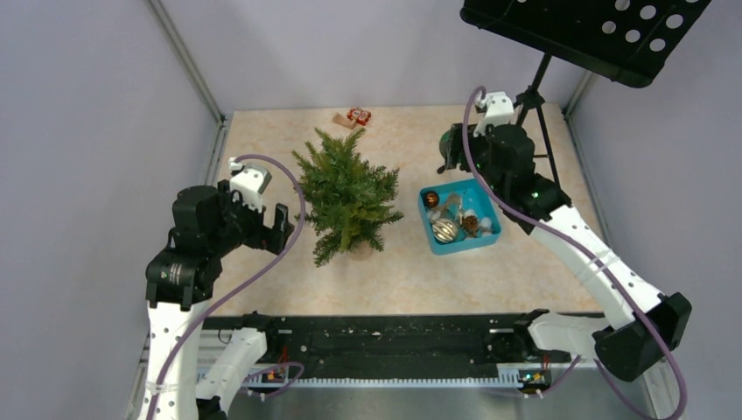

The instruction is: Decorate the small christmas tree

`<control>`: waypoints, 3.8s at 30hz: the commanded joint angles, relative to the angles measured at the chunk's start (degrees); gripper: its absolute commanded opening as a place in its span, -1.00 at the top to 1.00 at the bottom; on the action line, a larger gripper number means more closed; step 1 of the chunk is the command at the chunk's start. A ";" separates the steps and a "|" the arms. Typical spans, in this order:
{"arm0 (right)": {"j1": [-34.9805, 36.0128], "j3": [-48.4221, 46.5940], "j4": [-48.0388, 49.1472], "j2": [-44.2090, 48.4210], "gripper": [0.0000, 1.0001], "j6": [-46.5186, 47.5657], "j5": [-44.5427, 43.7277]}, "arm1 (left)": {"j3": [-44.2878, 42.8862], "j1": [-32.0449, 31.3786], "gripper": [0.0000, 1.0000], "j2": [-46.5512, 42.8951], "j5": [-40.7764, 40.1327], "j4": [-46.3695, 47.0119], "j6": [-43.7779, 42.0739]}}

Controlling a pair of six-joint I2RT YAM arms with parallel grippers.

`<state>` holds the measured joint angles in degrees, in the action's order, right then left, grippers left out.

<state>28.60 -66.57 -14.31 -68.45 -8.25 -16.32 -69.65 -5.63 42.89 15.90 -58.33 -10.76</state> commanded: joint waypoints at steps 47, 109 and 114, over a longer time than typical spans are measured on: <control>13.94 -35.30 15.06 -16.19 0.17 1.28 29.38 | -19.66 -8.90 -0.74 19.47 20.13 25.80 6.25; 16.00 -34.09 15.31 -17.89 0.21 0.90 22.14 | -16.52 -9.31 -0.74 17.68 18.73 26.38 4.89; 16.05 -32.04 15.85 -17.74 0.21 -2.18 19.19 | -16.16 -9.31 -0.74 17.66 19.20 26.64 5.28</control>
<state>44.14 -99.55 -0.89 -87.81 -7.46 5.63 -86.48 -14.72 61.82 33.76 -34.89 -5.89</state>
